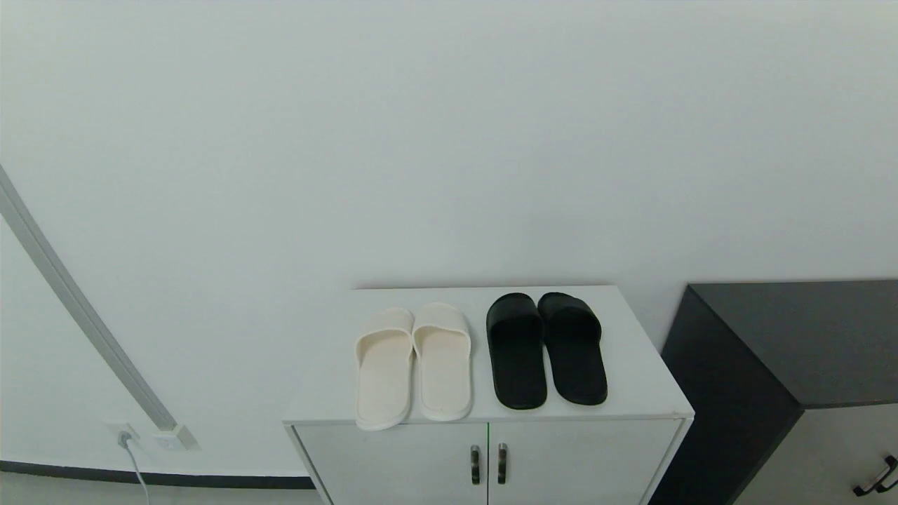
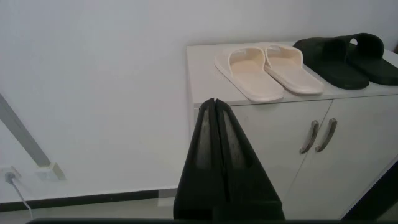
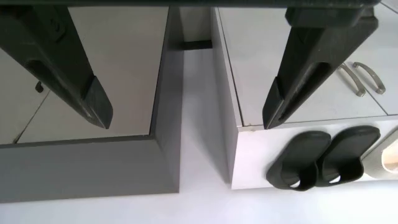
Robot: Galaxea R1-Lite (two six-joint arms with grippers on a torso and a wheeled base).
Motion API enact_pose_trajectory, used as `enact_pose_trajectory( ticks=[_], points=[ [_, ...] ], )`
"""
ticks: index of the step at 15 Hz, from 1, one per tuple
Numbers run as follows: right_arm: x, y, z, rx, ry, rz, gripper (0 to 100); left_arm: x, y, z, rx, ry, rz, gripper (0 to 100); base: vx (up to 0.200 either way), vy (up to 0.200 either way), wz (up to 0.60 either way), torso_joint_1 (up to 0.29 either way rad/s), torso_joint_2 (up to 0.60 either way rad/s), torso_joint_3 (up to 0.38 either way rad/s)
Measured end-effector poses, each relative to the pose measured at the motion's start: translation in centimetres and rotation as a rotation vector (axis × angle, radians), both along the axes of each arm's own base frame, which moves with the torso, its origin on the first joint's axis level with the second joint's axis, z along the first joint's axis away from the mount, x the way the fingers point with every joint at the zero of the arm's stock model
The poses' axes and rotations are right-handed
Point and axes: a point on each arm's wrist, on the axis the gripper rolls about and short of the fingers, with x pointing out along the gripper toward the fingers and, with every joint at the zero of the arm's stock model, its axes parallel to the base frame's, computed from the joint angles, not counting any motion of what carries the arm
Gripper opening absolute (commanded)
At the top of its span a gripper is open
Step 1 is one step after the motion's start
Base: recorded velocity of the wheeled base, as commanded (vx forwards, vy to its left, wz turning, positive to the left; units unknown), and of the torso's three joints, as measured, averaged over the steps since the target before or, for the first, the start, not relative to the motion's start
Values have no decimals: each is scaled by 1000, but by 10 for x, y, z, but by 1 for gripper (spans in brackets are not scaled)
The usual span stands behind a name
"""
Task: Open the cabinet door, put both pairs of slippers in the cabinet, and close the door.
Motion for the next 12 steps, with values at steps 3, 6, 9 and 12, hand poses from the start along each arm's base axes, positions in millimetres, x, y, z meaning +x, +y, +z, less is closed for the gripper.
enact_pose_trajectory(
  ticks=[3,6,9,12],
  points=[
    [0,0,0,-10,0,1,100,0,0,0,0,-1,0,0,0,0,0,0,0,0],
    [-4,0,23,37,-32,8,100,0,0,0,0,-1,1,0,0,0,0,0,0,0],
    [-4,0,65,12,1,74,100,0,0,0,0,-1,0,0,0,0,0,0,0,0],
    [24,3,66,-1,139,159,100,0,0,0,0,-1,-2,0,0,0,0,0,0,0]
  ],
)
